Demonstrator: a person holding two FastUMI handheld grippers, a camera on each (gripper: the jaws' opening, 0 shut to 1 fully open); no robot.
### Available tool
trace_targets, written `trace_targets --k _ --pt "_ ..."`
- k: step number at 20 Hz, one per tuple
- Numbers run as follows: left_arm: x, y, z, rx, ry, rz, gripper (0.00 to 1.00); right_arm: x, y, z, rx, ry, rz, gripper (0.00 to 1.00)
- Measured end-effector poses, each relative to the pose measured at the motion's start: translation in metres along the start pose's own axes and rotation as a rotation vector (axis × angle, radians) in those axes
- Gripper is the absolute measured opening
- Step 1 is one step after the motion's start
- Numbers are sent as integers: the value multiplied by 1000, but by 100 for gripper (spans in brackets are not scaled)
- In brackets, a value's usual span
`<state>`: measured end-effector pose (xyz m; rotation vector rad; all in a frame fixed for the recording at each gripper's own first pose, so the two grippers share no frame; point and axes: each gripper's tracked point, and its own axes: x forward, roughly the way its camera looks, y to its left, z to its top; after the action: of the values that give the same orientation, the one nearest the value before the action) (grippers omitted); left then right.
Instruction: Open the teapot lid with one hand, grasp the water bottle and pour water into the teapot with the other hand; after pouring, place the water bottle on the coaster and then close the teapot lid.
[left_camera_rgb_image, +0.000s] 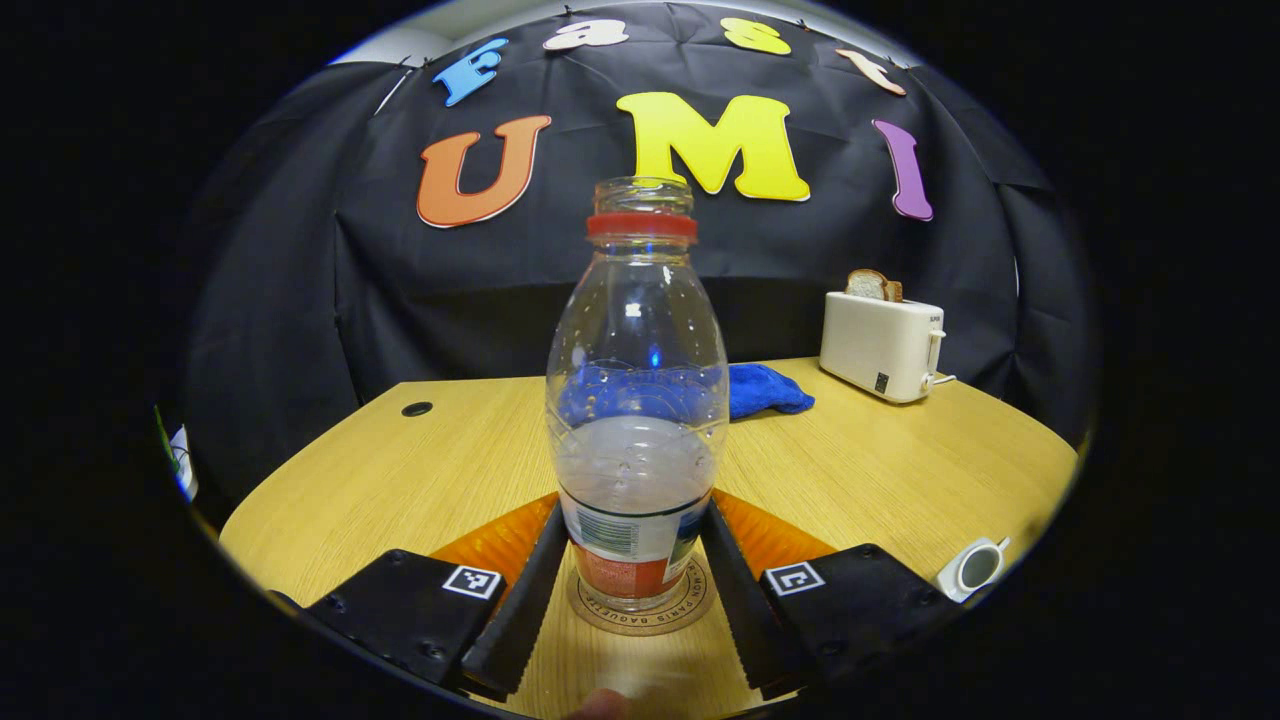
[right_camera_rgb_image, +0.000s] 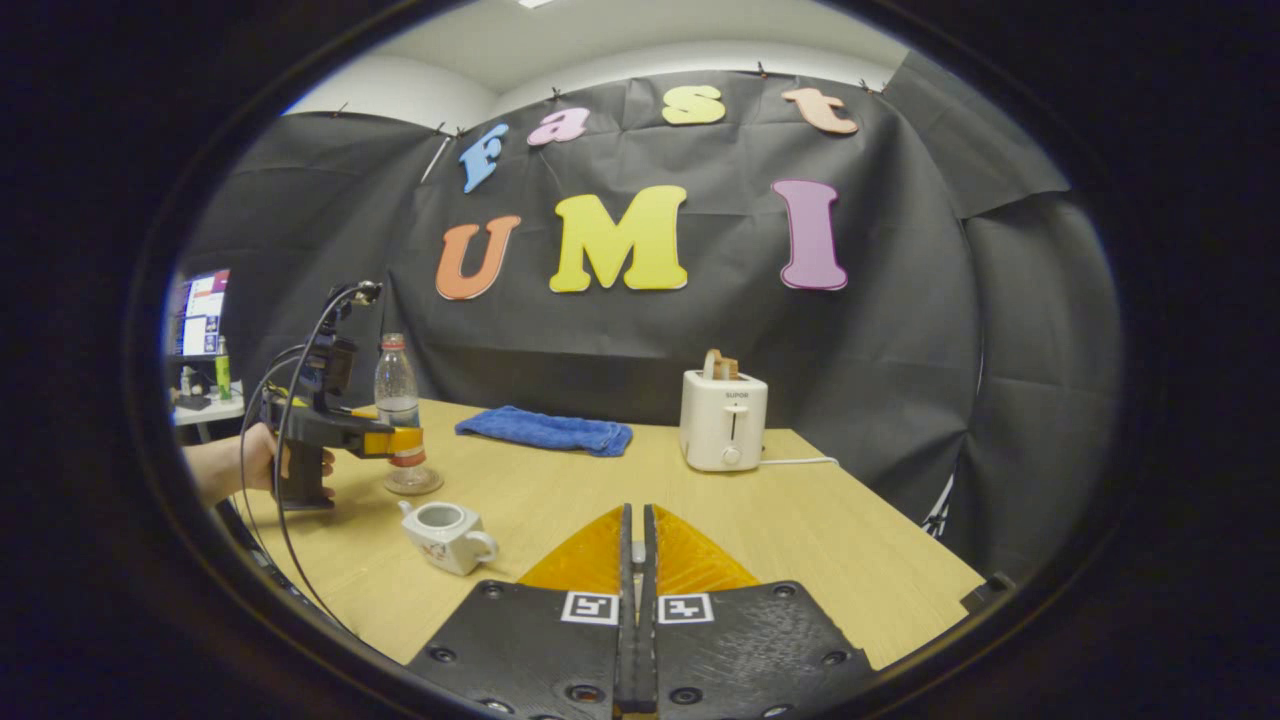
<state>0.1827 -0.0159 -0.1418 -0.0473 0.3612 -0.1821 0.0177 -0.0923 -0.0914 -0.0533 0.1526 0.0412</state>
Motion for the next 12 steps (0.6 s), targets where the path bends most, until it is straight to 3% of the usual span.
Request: trace_targets --k 2,6,12 --pt "0 -2 0 -4 2 -7 82 -2 1 0 -1 -1 2 0" --pt "-5 0 -1 -8 2 1 99 -2 4 1 -2 -2 5 0" --pt "-24 5 -14 -31 36 8 100 0 21 6 -7 -9 33 0"
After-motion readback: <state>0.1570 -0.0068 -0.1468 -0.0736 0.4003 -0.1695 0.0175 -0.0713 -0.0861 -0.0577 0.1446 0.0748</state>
